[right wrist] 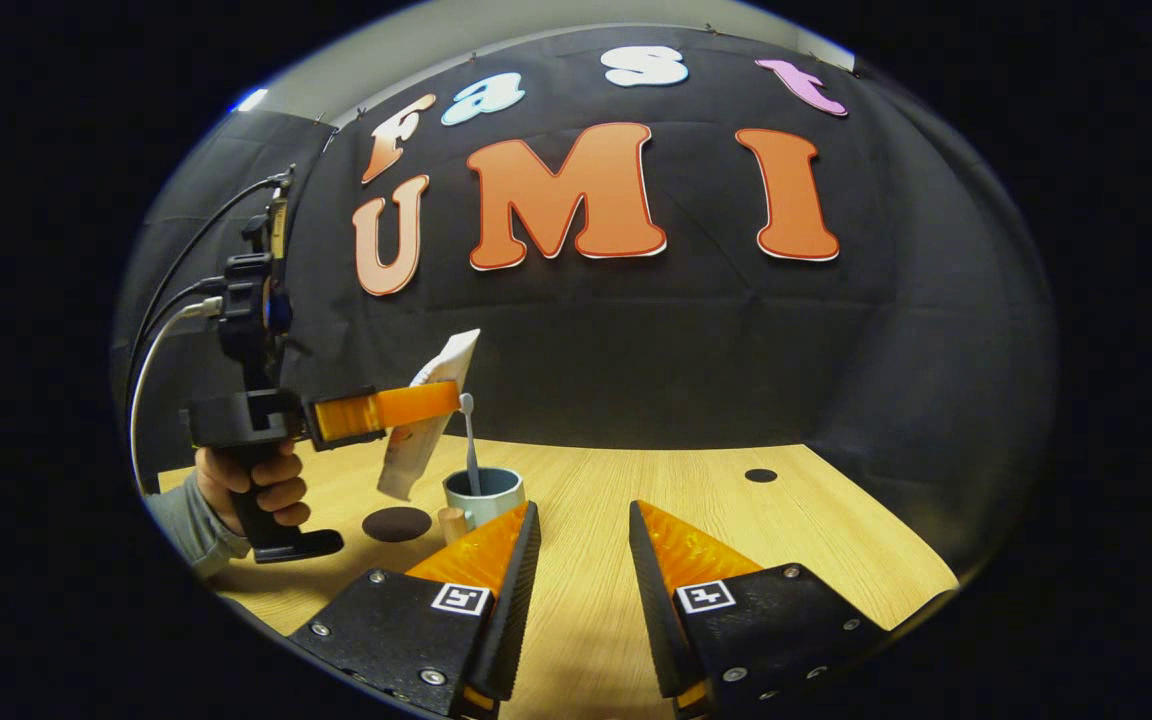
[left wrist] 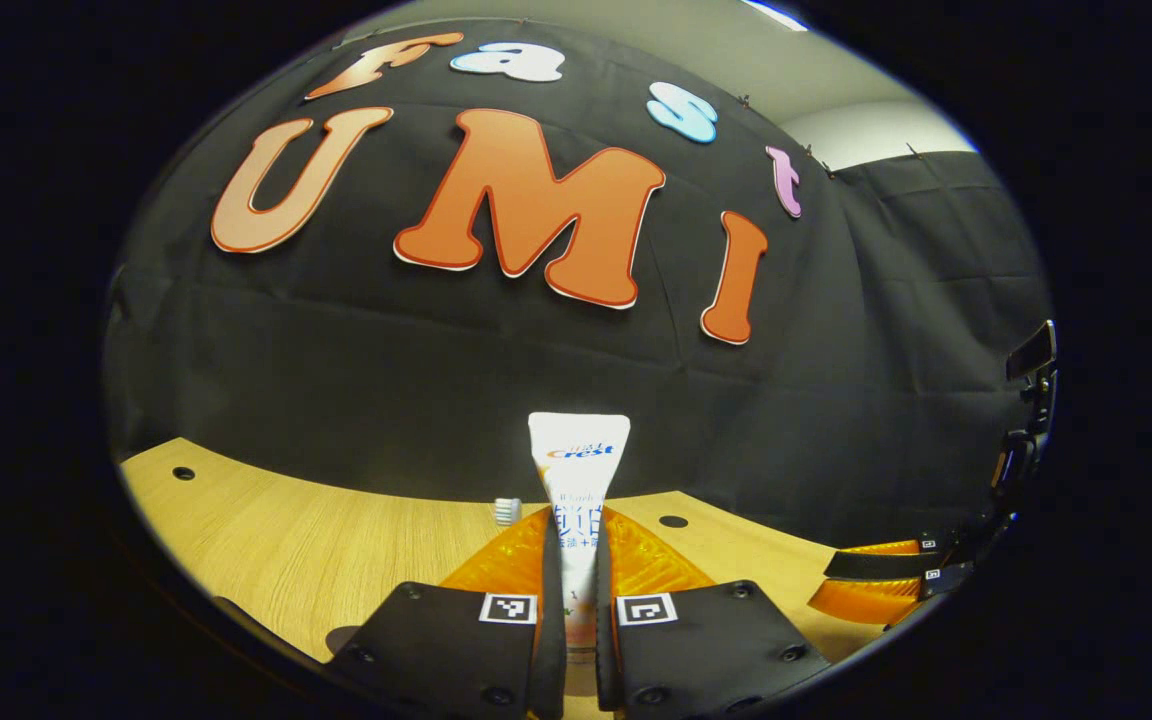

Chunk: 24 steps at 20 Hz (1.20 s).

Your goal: Put the toothbrush and toothpaste on the desktop into the cup, then pick up the cup and place it on the coaster on the desktop.

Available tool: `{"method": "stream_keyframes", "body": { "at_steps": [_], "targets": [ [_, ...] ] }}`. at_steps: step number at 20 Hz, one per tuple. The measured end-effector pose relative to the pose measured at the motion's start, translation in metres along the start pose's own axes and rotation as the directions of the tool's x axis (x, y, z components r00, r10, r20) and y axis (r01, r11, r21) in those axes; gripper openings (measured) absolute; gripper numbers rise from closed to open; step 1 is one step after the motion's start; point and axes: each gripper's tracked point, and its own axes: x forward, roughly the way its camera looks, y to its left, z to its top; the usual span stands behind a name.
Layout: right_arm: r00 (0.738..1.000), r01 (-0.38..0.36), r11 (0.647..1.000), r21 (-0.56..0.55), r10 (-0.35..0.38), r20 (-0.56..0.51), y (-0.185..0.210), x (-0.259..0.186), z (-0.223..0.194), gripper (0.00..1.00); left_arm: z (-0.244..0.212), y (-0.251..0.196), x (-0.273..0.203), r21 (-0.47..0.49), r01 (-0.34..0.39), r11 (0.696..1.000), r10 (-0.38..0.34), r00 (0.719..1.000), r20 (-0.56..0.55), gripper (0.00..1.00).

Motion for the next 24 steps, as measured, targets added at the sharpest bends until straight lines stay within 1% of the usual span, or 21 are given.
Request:
{"method": "stream_keyframes", "body": {
  "at_steps": [3,7,9,10,11,13,14,16,18,20,21,22,23,24],
  "targets": [
    [1.0,-0.005,1.0,-0.013,0.005,-0.012,0.0,-0.002,-0.003,0.53,-0.008,-0.011,0.035,0.002,0.017,1.0,-0.017,1.0,0.015,0.16],
    [1.0,-0.009,1.0,-0.027,0.009,-0.018,0.0,-0.003,-0.003,0.53,-0.006,-0.004,0.047,-0.01,0.015,1.0,-0.014,0.998,0.064,0.15],
    [1.0,-0.014,1.0,-0.02,0.013,-0.022,0.002,-0.001,-0.003,0.57,-0.006,-0.001,0.051,0.002,0.007,1.0,-0.007,0.997,0.079,0.15],
    [1.0,-0.015,1.0,-0.019,0.014,-0.024,0.003,0.0,-0.005,0.59,-0.013,-0.001,0.056,0.001,0.009,1.0,-0.009,0.997,0.077,0.15],
    [0.999,-0.014,1.0,-0.02,0.014,-0.03,0.004,0.001,-0.006,0.59,-0.018,-0.001,0.06,-0.004,0.012,1.0,-0.012,0.997,0.075,0.16],
    [0.999,-0.016,0.999,-0.03,0.015,-0.041,0.006,0.001,-0.009,0.59,-0.034,0.005,0.07,0.0,0.002,1.0,-0.002,0.998,0.058,0.16],
    [0.999,-0.017,0.999,-0.036,0.016,-0.043,0.007,0.0,-0.009,0.59,-0.037,0.008,0.074,0.008,-0.012,1.0,0.012,0.998,0.061,0.18],
    [0.999,-0.019,0.999,-0.042,0.017,-0.049,0.009,0.002,-0.01,0.59,-0.043,0.01,0.08,0.005,-0.009,1.0,0.009,0.998,0.063,0.18],
    [0.998,-0.022,0.999,-0.038,0.02,-0.062,0.011,0.002,-0.014,0.6,-0.051,0.007,0.085,-0.007,0.016,1.0,-0.015,0.999,0.047,0.22],
    [0.997,-0.027,0.999,-0.034,0.024,-0.075,0.015,0.005,-0.017,0.63,-0.065,-0.003,0.088,0.002,0.04,0.999,-0.04,0.999,0.004,0.23],
    [0.996,-0.031,0.999,-0.035,0.028,-0.082,0.018,0.006,-0.019,0.63,-0.07,-0.005,0.086,0.01,0.045,0.999,-0.045,0.999,-0.017,0.26],
    [0.996,-0.037,0.999,-0.037,0.034,-0.087,0.022,0.007,-0.02,0.63,-0.072,-0.003,0.083,0.017,0.042,0.999,-0.041,0.999,-0.031,0.35],
    [0.995,-0.045,0.998,-0.04,0.041,-0.09,0.025,0.007,-0.02,0.63,-0.071,-0.003,0.079,0.017,0.042,0.999,-0.042,0.999,-0.035,0.37],
    [0.995,-0.051,0.998,-0.043,0.047,-0.092,0.03,0.009,-0.021,0.63,-0.073,-0.002,0.073,0.011,0.053,0.999,-0.052,0.997,-0.052,0.43]
  ]
}}
